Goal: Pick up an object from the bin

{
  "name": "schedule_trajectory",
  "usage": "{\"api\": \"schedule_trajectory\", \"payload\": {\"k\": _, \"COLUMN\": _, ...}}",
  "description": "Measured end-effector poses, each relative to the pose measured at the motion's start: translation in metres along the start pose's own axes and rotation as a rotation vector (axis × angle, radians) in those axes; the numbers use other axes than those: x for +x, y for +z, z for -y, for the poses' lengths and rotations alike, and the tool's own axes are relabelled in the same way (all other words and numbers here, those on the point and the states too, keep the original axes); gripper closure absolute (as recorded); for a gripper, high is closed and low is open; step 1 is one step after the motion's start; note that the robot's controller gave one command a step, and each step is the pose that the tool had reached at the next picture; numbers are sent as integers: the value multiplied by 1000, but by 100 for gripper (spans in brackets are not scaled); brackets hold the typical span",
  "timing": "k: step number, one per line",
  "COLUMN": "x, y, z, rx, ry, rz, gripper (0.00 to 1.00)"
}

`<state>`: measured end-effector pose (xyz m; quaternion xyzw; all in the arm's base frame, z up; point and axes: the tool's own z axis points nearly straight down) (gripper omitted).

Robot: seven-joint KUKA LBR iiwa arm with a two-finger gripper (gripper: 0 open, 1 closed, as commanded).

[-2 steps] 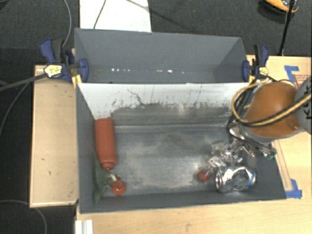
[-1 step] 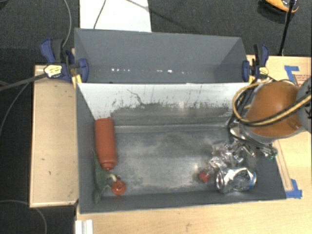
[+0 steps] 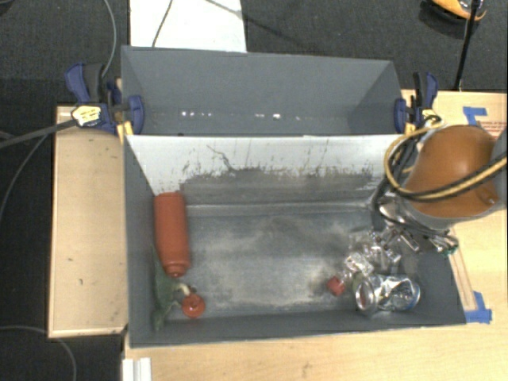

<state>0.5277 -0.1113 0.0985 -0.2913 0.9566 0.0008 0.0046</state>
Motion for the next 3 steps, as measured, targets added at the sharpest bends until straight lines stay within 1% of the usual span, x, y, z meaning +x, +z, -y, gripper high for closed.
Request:
{"api": "schedule_trajectory", "payload": {"k": 1, "x": -1, "y": -21, "z": 1, "rx": 5, "ry": 1, "rz": 5, "gripper": 100}}
{"api": "schedule_trajectory", "payload": {"k": 3, "x": -3, "y": -44, "z": 2, "rx": 8, "ry": 4, "rz": 8, "gripper": 100}}
